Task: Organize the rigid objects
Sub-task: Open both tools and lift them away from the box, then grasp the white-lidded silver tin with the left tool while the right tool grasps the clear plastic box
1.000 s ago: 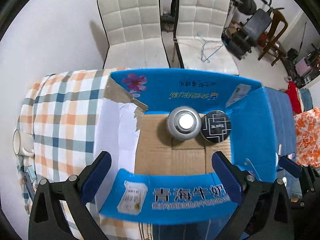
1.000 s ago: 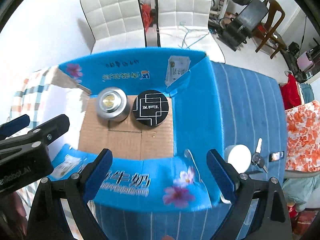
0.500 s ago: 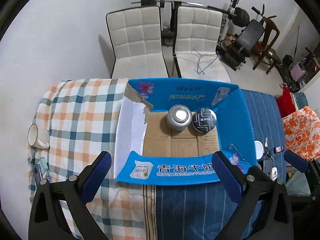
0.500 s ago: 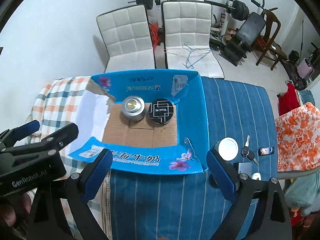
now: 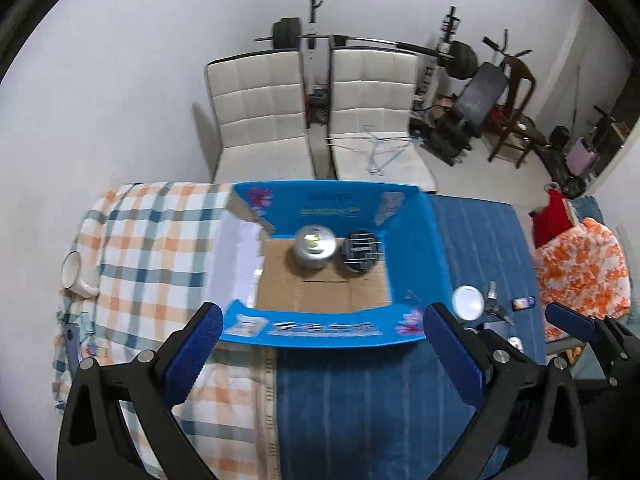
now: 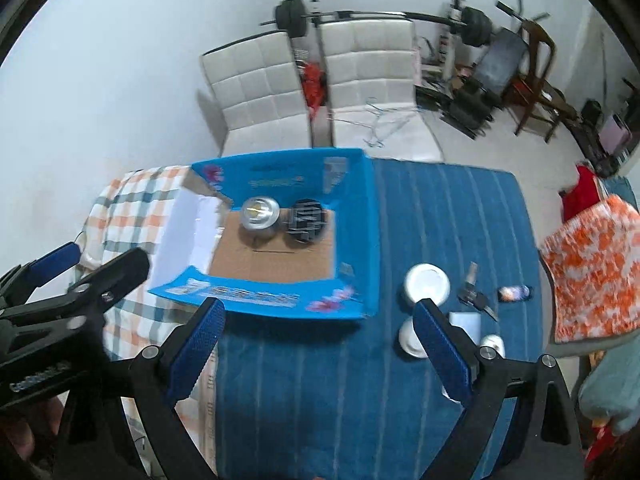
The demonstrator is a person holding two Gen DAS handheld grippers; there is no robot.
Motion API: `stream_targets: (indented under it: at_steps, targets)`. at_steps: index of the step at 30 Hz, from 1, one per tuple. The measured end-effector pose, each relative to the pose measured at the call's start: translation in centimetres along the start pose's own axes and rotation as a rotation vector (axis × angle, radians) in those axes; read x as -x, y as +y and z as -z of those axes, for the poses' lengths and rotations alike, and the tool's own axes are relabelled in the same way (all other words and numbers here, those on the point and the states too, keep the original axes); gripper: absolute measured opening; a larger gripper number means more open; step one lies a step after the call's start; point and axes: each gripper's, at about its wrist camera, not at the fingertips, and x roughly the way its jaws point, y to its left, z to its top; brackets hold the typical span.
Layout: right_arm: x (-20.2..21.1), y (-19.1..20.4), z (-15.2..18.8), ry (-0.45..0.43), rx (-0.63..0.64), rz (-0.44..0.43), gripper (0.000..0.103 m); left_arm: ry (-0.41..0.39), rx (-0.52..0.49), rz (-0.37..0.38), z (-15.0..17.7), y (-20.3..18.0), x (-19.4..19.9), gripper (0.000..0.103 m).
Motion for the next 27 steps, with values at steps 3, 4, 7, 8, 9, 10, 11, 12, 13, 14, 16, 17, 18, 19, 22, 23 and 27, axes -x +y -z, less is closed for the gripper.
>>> stream_targets:
  at_steps: [3, 4, 7, 8, 9, 10, 11, 12, 13, 14, 16, 17, 18, 19, 22, 23, 27]
  targets:
    - [-0.3, -5.1, 1.0, 0.02, -0.056, 0.056, 0.097, 0.012, -0.031, 0.043, 0.6, -3.3, -0.9, 0.103]
    - [-0.6, -6.9, 1.4, 0.031, -0.08, 0.078, 0.097, 0.032, -0.05, 0.068, 1.0, -5.0, -1.7, 0.103]
    - [-2.0, -13.1, 3.2, 0.09, -0.172, 0.133, 0.097, 0.102, -0.1, 0.131, 2.4, -9.2, -4.5, 0.103]
    - [-2.8, -15.5, 4.1, 0.115, -0.213, 0.15, 0.097, 0.131, -0.114, 0.142, 3.0, -10.5, -5.7, 0.103]
    - [-3.3, -17.3, 4.9, 0.135, -0.239, 0.164, 0.097, 0.162, -0.128, 0.154, 3.6, -12.0, -6.8, 0.103]
    - [-4.2, -19.1, 5.8, 0.161, -0.264, 0.178, 0.097, 0.192, -0.138, 0.168, 4.2, -13.3, -8.1, 0.103]
    - [-5.1, -20.5, 6.6, 0.181, -0.284, 0.183, 0.097, 0.226, -0.149, 0.174, 5.0, -14.8, -9.6, 0.103]
    - [-6.0, -21.6, 7.3, 0.198, -0.299, 0.181, 0.097, 0.248, -0.156, 0.176, 5.4, -15.7, -10.4, 0.103]
    - [-7.0, -22.6, 8.1, 0.222, -0.311, 0.176, 0.097, 0.279, -0.17, 0.172, 6.1, -17.0, -11.8, 0.103]
    - [-8.5, -23.3, 9.0, 0.251, -0.318, 0.167, 0.097, 0.291, -0.181, 0.161, 6.7, -17.6, -12.5, 0.103]
    - [-11.3, -24.2, 10.4, 0.298, -0.326, 0.147, 0.097, 0.32, -0.21, 0.133, 7.7, -18.8, -14.0, 0.103]
    - [-12.7, -24.2, 10.9, 0.315, -0.325, 0.14, 0.097, 0.332, -0.225, 0.114, 8.1, -19.2, -14.7, 0.103]
    - [-14.1, -24.3, 11.4, 0.337, -0.325, 0.125, 0.097, 0.345, -0.237, 0.097, 8.5, -19.6, -15.3, 0.103]
    - [-15.5, -24.4, 11.8, 0.358, -0.325, 0.118, 0.097, 0.358, -0.249, 0.085, 8.9, -19.9, -16.0, 0.103]
    - [-18.6, -24.4, 12.5, 0.404, -0.318, 0.101, 0.088, 0.392, -0.256, 0.049, 9.8, -19.8, -17.4, 0.103]
    - [-19.4, -24.4, 12.7, 0.422, -0.309, 0.101, 0.081, 0.398, -0.254, 0.043, 10.1, -19.4, -17.8, 0.103]
    - [-19.4, -24.9, 13.1, 0.414, -0.295, 0.095, 0.074, 0.421, -0.232, 0.045, 10.9, -19.0, -18.9, 0.103]
